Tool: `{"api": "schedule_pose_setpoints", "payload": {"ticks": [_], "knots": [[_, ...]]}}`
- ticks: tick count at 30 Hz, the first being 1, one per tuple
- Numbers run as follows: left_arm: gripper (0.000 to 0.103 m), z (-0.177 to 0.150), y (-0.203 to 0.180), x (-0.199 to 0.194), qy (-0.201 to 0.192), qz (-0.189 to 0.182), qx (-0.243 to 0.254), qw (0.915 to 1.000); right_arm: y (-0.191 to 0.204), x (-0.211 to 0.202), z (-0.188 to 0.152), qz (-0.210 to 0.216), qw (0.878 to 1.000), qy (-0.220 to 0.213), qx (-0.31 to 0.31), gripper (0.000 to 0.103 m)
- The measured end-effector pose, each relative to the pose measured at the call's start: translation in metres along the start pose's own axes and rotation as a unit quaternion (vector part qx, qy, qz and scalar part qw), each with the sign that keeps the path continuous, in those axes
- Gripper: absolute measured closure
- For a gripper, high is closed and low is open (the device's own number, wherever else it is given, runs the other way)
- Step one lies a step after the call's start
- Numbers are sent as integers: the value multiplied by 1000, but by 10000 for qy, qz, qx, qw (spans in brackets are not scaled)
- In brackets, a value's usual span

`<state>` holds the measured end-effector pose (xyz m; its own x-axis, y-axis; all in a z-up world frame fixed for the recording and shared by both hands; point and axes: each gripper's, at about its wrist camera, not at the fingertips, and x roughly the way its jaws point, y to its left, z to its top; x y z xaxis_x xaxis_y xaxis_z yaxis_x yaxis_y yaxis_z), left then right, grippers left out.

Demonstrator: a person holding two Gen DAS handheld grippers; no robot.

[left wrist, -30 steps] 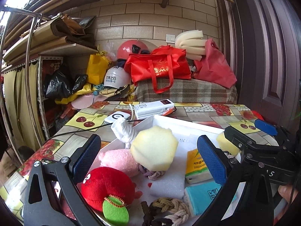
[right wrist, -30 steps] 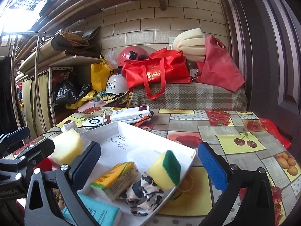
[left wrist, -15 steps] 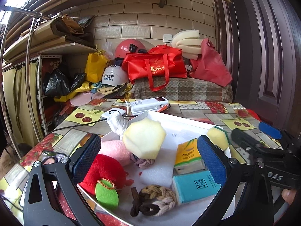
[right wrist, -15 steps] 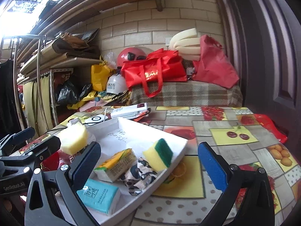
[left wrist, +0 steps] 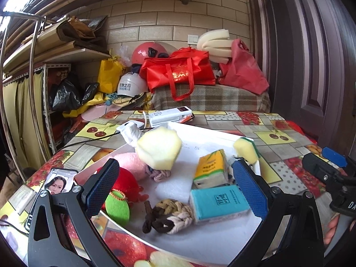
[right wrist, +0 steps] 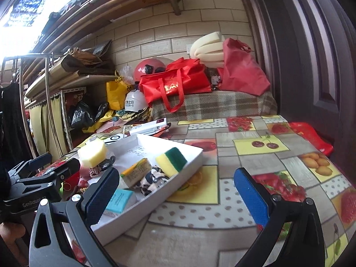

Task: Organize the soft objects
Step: 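Lift both open tools away from the white box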

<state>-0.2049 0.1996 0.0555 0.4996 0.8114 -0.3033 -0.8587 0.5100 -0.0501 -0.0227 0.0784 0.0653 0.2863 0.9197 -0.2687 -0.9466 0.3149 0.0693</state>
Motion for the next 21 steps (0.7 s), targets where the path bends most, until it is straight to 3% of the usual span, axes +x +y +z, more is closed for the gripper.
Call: {"api": "schedule_pose_setpoints", "payload": {"ticks": [3,13,17,21], "knots": [[0,-2,-6,-6,-2,-40,92,9999,-3,-14,-4,-45,10000,-2,-43,0],[0,-10,-32,-29,14,-20,530,9986,-20,-88,-7,-364,9957,-833,-174,0],[0,-11,-36,-39,-5,106,454,9989,-30,-112,-6,-1295,9841,-1213,35,0],[0,-14,-38,-58,-24,542,153,9984,-43,-117,-11,-1503,9845,-904,94,0]]}}
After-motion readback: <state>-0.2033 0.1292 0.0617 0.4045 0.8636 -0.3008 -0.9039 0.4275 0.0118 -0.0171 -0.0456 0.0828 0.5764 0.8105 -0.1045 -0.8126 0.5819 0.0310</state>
